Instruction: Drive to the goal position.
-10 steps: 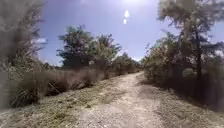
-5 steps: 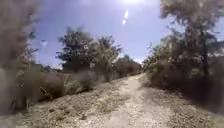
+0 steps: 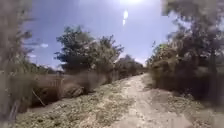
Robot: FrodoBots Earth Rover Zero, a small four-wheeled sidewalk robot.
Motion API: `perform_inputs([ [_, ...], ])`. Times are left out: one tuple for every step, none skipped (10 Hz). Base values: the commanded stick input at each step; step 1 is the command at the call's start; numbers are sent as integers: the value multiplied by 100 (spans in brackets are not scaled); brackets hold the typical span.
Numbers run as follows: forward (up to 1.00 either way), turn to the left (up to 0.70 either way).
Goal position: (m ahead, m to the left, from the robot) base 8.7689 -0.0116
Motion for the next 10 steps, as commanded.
perform_inputs([
  [70,0],
  [70,0],
  [70,0],
  [70,0],
  [70,0],
  [70,-7],
  [70,-21],
  [70,-35],
  [70,-35],
  [70,-31],
])
